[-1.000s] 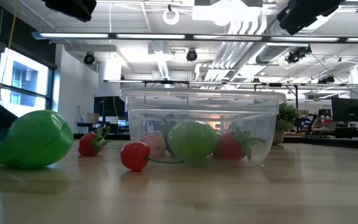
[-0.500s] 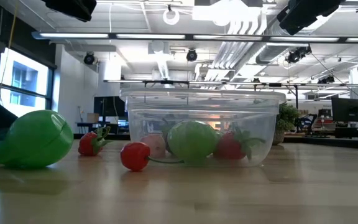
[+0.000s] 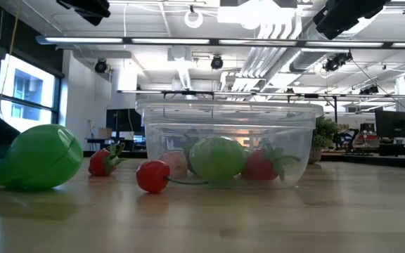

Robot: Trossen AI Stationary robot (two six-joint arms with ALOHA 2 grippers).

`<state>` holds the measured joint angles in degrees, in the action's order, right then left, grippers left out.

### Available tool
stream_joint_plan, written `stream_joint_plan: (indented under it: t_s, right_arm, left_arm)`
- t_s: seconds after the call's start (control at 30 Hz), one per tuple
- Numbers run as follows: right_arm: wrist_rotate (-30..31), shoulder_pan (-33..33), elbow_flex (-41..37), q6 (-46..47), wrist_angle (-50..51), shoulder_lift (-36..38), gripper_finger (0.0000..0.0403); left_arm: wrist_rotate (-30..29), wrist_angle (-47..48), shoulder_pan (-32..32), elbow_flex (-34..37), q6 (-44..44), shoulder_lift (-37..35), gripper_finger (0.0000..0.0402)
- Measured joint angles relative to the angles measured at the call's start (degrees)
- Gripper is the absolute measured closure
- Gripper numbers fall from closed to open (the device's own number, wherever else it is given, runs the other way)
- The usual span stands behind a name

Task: Pick and placing Produce into tupperware
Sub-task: Put the blueberry into the transparent bin

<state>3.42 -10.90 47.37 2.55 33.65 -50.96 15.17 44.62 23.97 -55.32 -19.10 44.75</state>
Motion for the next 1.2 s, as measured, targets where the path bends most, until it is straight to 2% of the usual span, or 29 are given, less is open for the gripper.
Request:
stream_joint_plan:
  t_s: [0.17,0.4,0.6,0.67,0.8,1.0,1.1,1.2]
  right_arm:
    - [0.0,0.0,0.0,0.0,0.0,0.0,0.0373]
    - [0.0,0.0,0.0,0.0,0.0,0.0,0.0373]
    - [0.0,0.0,0.0,0.0,0.0,0.0,0.0373]
    - [0.0,0.0,0.0,0.0,0.0,0.0,0.0373]
    - [0.02,0.0,0.0,0.0,0.0,0.0,0.0373]
    - [0.0,0.0,0.0,0.0,0.0,0.0,0.0373]
    - [0.01,-0.01,0.0,0.0,0.0,0.0,0.0373]
    - [0.02,-0.02,0.0,0.0,0.0,0.02,0.0373]
  left_arm:
    - [0.53,0.96,-0.01,0.0,6.27,0.0,0.0401]
    - [1.24,8.97,0.0,0.0,9.95,0.0,0.0401]
    - [9.51,9.18,-0.01,-0.01,7.54,-1.15,0.0401]
    - [10.57,9.19,-0.05,0.01,7.53,-2.64,0.0401]
    - [8.81,8.41,0.01,0.01,8.1,-8.1,0.0401]
    - [5.14,1.59,0.01,-0.11,13.93,-18.6,0.0401]
    - [2.4,2.47,-0.01,-0.1,13.2,-19.56,0.0401]
    - [-2.12,7.21,-0.01,-0.06,10.11,-17.17,0.0401]
